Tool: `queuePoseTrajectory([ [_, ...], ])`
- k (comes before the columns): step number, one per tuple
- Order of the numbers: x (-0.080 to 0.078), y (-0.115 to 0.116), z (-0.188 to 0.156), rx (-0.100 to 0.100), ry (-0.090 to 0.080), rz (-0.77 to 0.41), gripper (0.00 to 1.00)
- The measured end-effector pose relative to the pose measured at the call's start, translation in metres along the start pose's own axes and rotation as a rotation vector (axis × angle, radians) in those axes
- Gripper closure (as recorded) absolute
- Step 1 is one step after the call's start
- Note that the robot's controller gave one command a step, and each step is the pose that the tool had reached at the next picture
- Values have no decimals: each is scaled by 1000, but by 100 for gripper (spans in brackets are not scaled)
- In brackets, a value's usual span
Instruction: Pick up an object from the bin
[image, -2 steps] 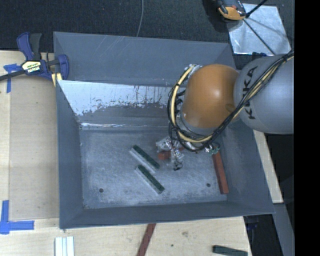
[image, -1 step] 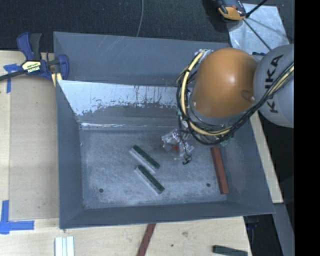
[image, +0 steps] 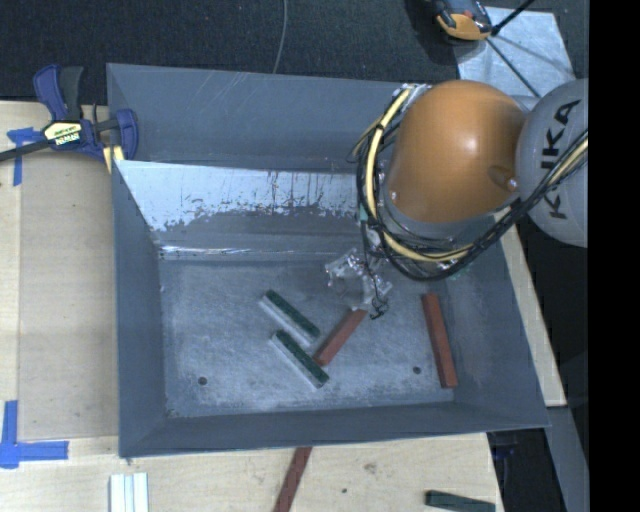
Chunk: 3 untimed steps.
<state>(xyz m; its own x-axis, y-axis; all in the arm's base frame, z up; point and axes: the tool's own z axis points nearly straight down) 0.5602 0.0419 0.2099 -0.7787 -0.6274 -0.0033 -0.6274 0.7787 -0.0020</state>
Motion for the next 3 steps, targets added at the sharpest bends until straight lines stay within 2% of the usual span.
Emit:
queuePoseTrajectory([
  [1, -9, -31, 7, 3, -5, -158, 100],
  [2, 38, 37, 55, -2, 1, -30, 0],
  [3, 37, 37, 55, -2, 1, -29, 0],
])
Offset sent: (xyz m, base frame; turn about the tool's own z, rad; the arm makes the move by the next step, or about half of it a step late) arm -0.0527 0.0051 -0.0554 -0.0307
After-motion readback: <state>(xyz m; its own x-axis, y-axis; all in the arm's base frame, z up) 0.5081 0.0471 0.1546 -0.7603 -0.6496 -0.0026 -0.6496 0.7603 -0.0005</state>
